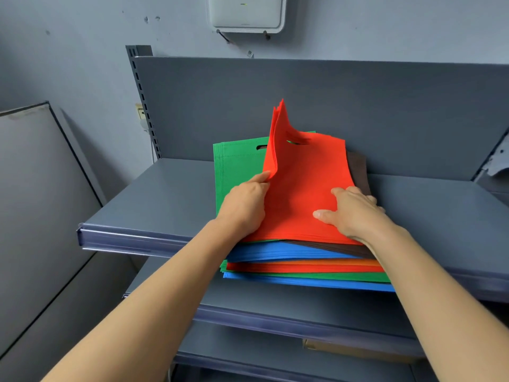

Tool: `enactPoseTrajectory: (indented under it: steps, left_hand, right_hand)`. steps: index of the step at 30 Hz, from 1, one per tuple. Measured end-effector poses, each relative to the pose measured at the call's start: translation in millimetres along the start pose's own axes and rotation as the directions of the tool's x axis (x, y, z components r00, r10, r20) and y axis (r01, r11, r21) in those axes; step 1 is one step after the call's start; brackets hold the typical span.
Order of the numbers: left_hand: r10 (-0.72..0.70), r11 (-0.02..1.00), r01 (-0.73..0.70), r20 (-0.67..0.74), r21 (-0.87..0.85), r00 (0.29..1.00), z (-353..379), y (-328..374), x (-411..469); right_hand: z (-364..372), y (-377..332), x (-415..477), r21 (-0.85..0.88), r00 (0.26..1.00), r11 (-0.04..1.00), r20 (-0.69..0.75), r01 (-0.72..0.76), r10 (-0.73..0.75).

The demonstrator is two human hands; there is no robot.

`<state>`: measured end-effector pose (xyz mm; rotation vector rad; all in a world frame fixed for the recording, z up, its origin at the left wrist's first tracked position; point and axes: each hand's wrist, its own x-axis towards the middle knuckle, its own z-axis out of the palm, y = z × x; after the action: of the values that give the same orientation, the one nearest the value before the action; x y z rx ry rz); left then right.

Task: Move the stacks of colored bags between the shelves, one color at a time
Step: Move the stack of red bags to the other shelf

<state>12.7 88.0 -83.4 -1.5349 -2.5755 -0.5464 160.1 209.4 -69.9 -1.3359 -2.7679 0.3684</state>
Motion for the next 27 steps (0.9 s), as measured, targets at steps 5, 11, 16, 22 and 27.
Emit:
enactPoseTrajectory:
  steps: [5, 11, 16, 22, 27]
  left_hand:
    - [-0.140, 0.990, 0.137, -0.150, -0.032, 0.979, -22, -12, -14]
    - [-0.372, 0.927, 0.360, -0.134, -0.107, 0.919, -33, -46, -27]
    - [-0.444, 0.888, 0.429, -0.066, -0.168, 0.893, -26, -50, -31]
    - [-0.513, 0.846, 0.488, -0.078, -0.215, 0.855, -32, -58, -35]
    - [-0.498, 0.839, 0.469, -0.044, -0.276, 0.866, -33, -62, -42]
  right_hand:
    - [-2, -18, 4, 0.034, 0.998, 0.998, -0.043, 0.055, -0.054]
    - [3, -39, 11, 0.156, 0.991, 0.979, 0.003, 0.130, -0.132]
    - [5, -40, 17, 0.162, 0.998, 0.985, -0.006, 0.067, -0.067]
    - [6, -42, 21, 0.187, 0.998, 0.981, -0.024, 0.057, -0.053]
    - [11, -57, 20, 0.264, 0.994, 0.959, -0.007, 0.106, -0.108]
